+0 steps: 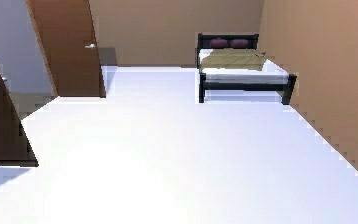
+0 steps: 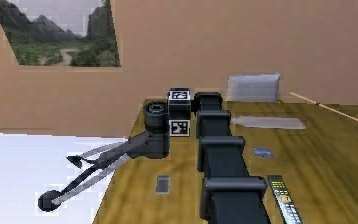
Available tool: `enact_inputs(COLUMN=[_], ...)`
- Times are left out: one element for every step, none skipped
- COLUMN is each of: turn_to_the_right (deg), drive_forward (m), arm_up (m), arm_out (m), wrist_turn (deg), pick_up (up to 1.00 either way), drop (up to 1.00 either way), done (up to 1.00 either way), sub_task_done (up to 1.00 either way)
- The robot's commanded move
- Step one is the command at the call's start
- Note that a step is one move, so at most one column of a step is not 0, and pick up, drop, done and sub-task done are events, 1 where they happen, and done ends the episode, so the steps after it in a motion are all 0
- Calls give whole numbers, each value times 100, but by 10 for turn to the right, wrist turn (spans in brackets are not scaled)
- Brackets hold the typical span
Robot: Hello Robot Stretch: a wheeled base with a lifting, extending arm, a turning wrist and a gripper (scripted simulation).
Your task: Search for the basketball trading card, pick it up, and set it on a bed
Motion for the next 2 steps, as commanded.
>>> enact_inputs(turn_to_the_right=[0, 0], drive_forward=[0, 0], arm_up=[0, 0], arm_out=[0, 0], wrist_turn=[450, 360], pick_up=[0, 0], drop=[0, 0], done=[0, 0], sub_task_done=[0, 0])
